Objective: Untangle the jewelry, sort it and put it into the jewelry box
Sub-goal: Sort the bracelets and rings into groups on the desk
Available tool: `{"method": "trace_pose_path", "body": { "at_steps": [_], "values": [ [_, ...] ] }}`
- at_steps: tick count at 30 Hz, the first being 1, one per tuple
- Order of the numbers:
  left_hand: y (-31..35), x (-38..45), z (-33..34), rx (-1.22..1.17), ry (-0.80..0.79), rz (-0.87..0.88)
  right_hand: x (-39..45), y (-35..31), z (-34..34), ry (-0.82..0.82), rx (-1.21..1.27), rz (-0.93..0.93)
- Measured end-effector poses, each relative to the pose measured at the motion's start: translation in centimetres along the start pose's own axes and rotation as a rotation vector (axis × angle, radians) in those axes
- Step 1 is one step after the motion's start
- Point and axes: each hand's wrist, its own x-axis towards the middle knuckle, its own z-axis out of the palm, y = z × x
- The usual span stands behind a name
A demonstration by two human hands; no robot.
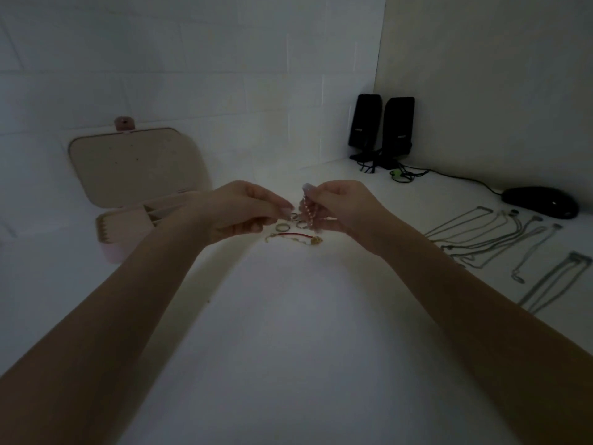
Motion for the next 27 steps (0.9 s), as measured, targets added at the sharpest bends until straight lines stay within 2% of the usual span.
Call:
{"method": "trace_pose_path", "body": {
  "at_steps": [4,7,10,13,18,22,24,26,27],
  "values": [
    [0.0,-0.2,0.8,0.11,-0.046,0.063,-0.1,-0.2,0.4,-0.023,0.021,-0.022],
    [-0.1,-0.1,1.3,0.052,-0.064,0.074,-0.3,-0.5,0.8,0.016,-0.023,-0.08],
    [0.0,0.0,1.2,-0.125,-0.069,-0.027,-0.4,-0.7,0.5,0.055,-0.05,-0.079],
    [0.0,0.1,0.5,-0.173,-0.056,-0.123,-0.3,-0.5,0.0,0.096,-0.177,0.021],
    [-0.3,-0.5,0.6,0.1,-0.052,-0.243,-0.3,0.0,-0.1,0.015,-0.396,0.19],
    [-0.2,-0.8,1.4,0.35,-0.02,-0.208,-0.4,0.2,-0.2,-0.063,-0.736,0.203],
    [-0.1,-0.9,1.7,0.396,-0.003,-0.183,-0.4,-0.3,-0.7,-0.096,-0.754,0.184],
    [0.0,-0.9,1.8,0.415,0.033,-0.157,0.0,-0.5,-1.9,-0.009,-0.65,0.133],
    [-0.1,-0.8,2.0,0.448,0.089,-0.109,0.3,-0.4,-2.6,0.101,-0.597,0.075]
  ]
}}
